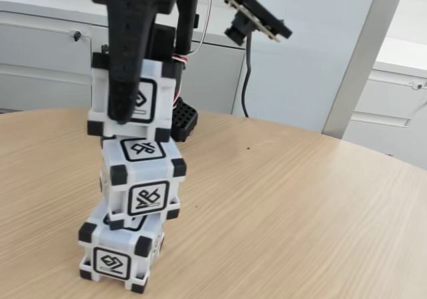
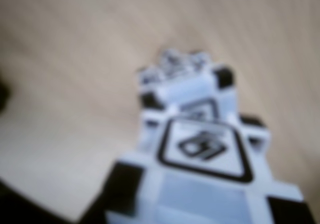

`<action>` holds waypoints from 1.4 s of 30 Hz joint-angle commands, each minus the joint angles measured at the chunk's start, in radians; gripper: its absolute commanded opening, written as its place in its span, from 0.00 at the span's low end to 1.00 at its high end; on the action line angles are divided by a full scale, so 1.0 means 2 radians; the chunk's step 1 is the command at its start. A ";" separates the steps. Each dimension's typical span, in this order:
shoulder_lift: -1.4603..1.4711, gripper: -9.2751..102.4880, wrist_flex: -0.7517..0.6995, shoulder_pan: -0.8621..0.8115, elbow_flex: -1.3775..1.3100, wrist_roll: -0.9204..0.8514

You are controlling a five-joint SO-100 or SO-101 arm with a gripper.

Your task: Stack cubes from left to right.

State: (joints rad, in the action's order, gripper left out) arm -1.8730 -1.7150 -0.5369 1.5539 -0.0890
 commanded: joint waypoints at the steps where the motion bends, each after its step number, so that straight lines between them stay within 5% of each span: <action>1: -0.005 0.25 0.024 0.012 -0.013 0.012; 42: -0.016 0.37 0.011 0.026 -0.012 -0.007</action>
State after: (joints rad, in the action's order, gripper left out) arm -1.8730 -1.6644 -0.4847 1.5539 -0.0966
